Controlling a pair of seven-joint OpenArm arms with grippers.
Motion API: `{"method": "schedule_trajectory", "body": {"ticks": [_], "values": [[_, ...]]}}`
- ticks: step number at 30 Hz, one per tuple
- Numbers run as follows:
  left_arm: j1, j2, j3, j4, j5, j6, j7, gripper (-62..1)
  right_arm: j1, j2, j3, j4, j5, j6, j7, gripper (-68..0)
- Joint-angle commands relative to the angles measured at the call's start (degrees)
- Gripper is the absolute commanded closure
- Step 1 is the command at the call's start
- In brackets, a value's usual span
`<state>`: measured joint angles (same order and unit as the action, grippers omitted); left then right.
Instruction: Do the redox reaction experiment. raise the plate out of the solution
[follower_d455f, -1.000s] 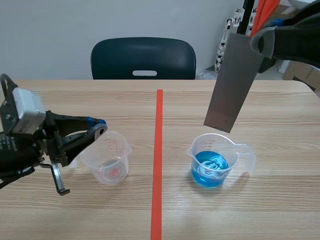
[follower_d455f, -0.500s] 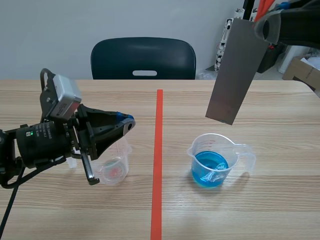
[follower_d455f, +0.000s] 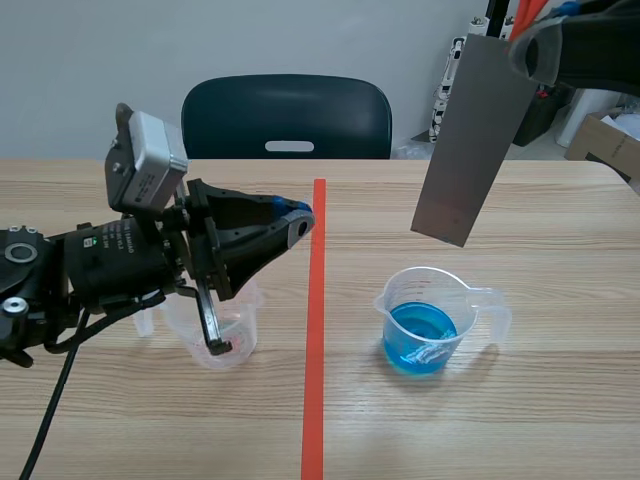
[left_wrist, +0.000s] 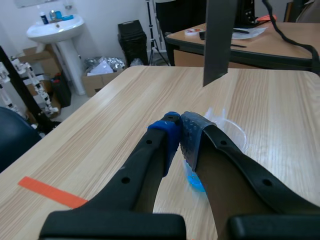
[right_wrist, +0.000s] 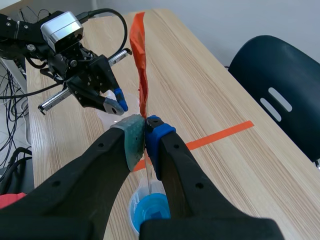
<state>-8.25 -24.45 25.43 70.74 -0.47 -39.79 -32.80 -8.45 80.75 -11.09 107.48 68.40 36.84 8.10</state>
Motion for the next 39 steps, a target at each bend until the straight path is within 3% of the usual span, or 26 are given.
{"method": "schedule_trajectory", "body": {"ticks": [1,13,29,33,39], "values": [[0.1,0.7,0.5,0.9,-0.5,-0.1,-0.5,-3.6,1.0,0.7,1.1,0.2,0.7,0.0,1.1,-0.6],[-2.8,5.6,6.1,0.9,-0.4,-0.1,4.9,-3.6,1.0,0.7,1.1,0.2,0.7,0.0,1.7,-0.6],[-6.7,6.3,9.8,0.8,-0.8,-0.1,7.4,-3.6,1.0,0.7,1.1,0.2,0.7,0.0,1.9,-0.6],[-3.7,5.3,9.3,0.8,-6.6,-0.1,7.6,-2.8,1.0,0.7,1.1,0.2,0.7,0.0,1.9,-0.6],[-0.3,5.5,7.0,0.8,-7.9,-0.1,8.4,-2.8,1.0,0.7,1.1,0.2,0.9,0.0,1.9,-0.6]]}}
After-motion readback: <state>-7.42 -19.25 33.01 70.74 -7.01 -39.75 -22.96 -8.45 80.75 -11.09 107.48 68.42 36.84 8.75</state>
